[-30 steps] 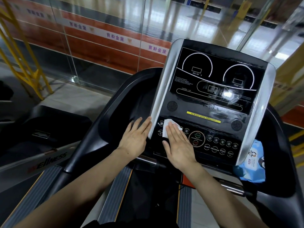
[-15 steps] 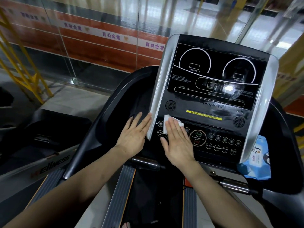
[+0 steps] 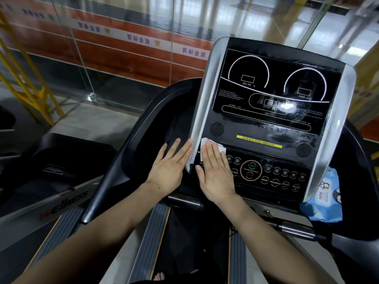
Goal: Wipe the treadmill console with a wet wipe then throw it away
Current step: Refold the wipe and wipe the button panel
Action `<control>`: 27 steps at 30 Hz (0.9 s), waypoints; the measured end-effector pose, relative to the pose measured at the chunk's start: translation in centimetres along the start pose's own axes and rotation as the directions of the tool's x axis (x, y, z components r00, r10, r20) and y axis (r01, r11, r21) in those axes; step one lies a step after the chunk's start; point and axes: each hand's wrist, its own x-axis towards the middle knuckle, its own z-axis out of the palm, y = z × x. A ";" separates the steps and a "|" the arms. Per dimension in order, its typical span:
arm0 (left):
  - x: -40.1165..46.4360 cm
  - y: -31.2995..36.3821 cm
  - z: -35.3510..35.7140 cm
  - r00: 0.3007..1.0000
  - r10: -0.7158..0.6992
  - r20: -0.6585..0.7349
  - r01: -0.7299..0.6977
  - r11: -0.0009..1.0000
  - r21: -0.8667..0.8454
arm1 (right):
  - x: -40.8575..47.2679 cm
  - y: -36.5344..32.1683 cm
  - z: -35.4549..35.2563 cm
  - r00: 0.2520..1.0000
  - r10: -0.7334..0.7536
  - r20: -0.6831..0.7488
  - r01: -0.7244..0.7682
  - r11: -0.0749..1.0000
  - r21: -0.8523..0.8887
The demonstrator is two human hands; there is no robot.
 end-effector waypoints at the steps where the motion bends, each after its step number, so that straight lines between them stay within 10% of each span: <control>1: 0.0 0.1 0.1 1.000 -0.004 -0.003 0.004 1.000 -0.006 | 0.2 -0.3 0.1 1.000 -0.009 0.004 0.009 1.000 -0.003; 27: 2.9 10.8 -0.8 0.998 -0.003 -0.061 0.003 1.000 0.003 | -5.1 9.0 -2.6 0.997 0.075 -0.015 -0.076 0.996 -0.041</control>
